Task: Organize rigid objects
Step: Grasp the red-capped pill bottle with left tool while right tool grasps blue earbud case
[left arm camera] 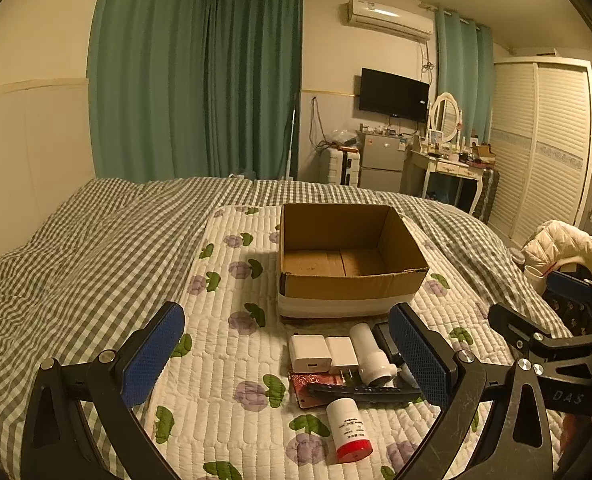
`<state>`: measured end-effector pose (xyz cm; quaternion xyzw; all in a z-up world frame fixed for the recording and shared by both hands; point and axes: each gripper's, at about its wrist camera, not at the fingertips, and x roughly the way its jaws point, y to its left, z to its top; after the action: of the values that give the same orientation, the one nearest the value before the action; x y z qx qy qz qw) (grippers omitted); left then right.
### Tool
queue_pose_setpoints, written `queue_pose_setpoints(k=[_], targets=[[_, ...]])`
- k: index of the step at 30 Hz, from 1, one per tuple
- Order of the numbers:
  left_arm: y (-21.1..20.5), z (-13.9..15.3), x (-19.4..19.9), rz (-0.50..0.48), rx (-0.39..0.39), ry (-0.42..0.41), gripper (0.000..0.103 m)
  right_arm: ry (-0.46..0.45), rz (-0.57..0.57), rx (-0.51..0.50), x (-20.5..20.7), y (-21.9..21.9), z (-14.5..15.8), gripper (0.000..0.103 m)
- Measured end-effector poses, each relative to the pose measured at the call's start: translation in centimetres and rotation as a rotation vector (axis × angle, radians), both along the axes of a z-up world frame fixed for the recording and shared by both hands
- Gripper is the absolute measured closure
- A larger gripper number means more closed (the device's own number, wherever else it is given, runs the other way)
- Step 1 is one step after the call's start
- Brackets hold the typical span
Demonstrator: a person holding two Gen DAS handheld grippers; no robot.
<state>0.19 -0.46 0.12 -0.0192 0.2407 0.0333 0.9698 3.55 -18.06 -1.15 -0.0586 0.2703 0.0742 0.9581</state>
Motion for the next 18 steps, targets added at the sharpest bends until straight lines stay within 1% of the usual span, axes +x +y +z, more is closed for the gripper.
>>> queue_pose_setpoints(k=[4, 6, 9, 13, 15, 17, 18], targets=[[-0.4, -0.5, 0.6, 0.014, -0.002, 0.022, 0.000, 0.025, -0.015, 0.001, 0.3, -1.1, 0.1, 0.000], [-0.8, -1.5, 1.0, 0.015, -0.007, 0.049, 0.000, 0.047, -0.030, -0.010, 0.9, -1.7, -0.5, 0.000], [-1.7, -3.8, 2.1, 0.016, -0.008, 0.114, 0.000, 0.110, -0.043, -0.001, 2.6, -2.5, -2.0, 0.000], [-3.6, -7.8, 3.6, 0.013, 0.039, 0.206, 0.001, 0.184, -0.033, -0.003, 4.8, -2.9, -4.0, 0.000], [-4.3, -9.7, 4.2, -0.001, 0.047, 0.261, 0.007, 0.215, -0.028, 0.006, 5.8, -2.8, -4.9, 0.000], [-4.7, -11.6, 4.9, -0.009, 0.056, 0.325, 0.019, 0.246, -0.026, 0.002, 6.7, -2.7, -6.1, 0.000], [-4.9, -12.5, 5.0, -0.011, 0.059, 0.355, 0.022, 0.257, -0.024, -0.002, 7.0, -2.6, -6.4, 0.000]])
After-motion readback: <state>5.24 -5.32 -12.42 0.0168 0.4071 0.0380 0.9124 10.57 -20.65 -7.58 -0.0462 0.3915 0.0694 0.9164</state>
